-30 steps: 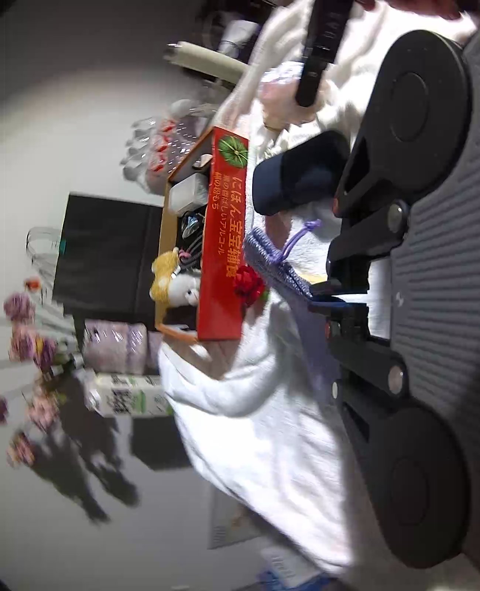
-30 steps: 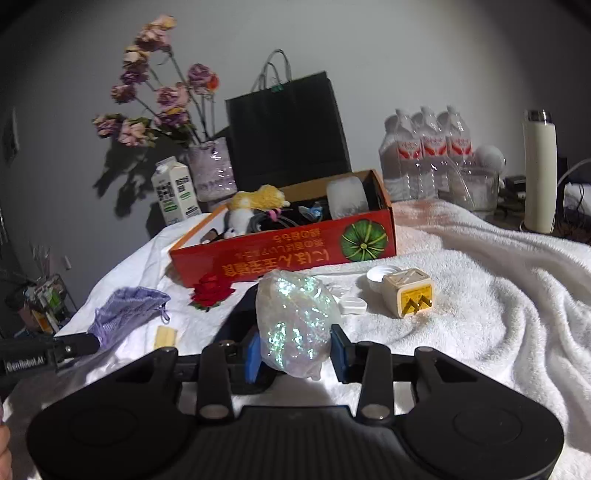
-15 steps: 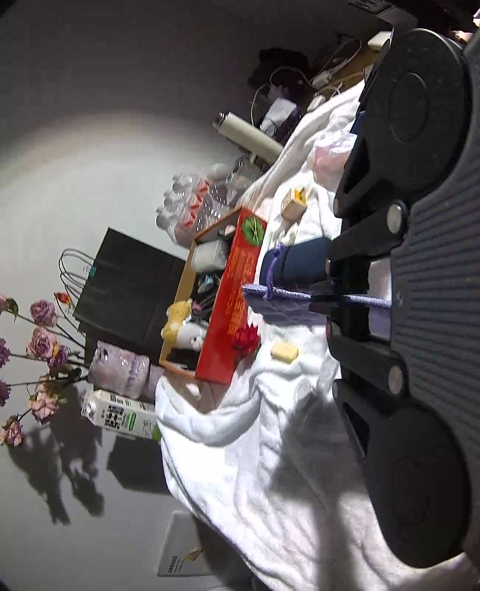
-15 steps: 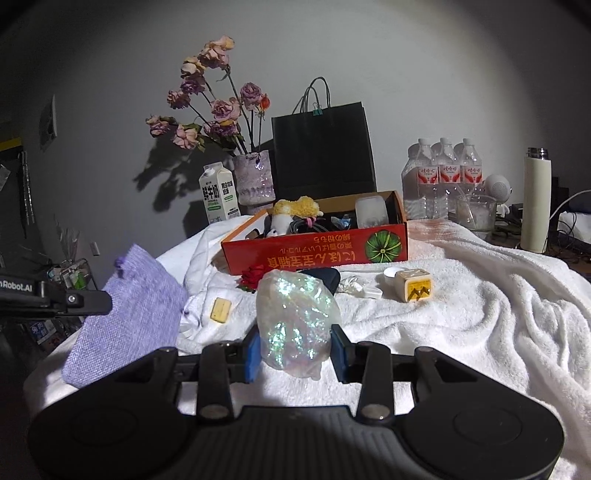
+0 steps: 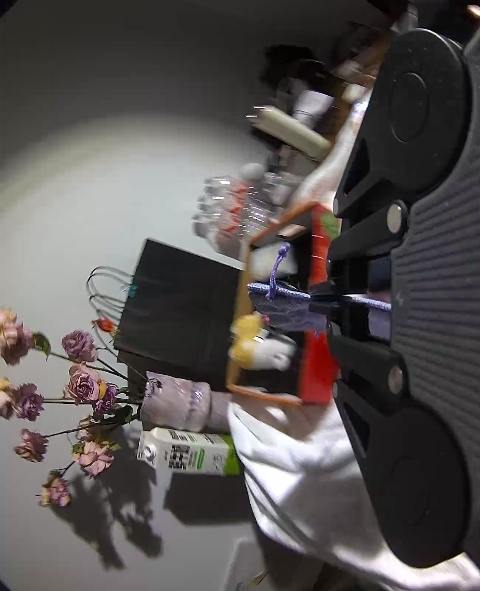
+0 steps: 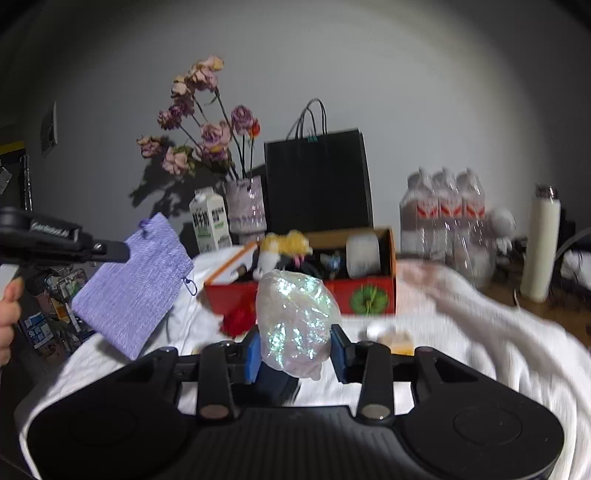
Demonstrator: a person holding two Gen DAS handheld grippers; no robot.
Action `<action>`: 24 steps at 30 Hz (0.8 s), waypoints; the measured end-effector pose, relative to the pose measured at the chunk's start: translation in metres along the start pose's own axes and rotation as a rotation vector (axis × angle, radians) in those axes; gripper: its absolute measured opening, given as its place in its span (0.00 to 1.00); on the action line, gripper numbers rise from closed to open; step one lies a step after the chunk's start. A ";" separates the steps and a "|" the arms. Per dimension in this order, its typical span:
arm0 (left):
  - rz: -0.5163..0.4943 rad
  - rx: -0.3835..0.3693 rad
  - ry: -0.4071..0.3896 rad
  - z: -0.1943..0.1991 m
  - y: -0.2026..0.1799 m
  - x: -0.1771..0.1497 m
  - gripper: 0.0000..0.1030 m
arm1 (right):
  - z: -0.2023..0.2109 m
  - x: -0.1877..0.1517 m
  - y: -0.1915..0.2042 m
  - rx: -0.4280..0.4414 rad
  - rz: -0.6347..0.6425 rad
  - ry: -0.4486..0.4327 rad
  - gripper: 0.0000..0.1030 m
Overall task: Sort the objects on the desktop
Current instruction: 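Carry the bag and pouch into the red box and open both tools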
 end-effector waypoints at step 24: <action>-0.172 0.356 0.260 -0.263 0.096 0.018 0.54 | -0.348 0.068 -0.024 -0.034 -0.057 0.419 0.47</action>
Point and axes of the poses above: each gripper's, at about its wrist camera, not at the fingertips, and z roughly against the way its jaws point, y to its left, x to its top, the point moved 8 cm from there along -z, roughly the way its jaws point, and after that the axes turned 5 degrees about -z, right-handed, at the moved point
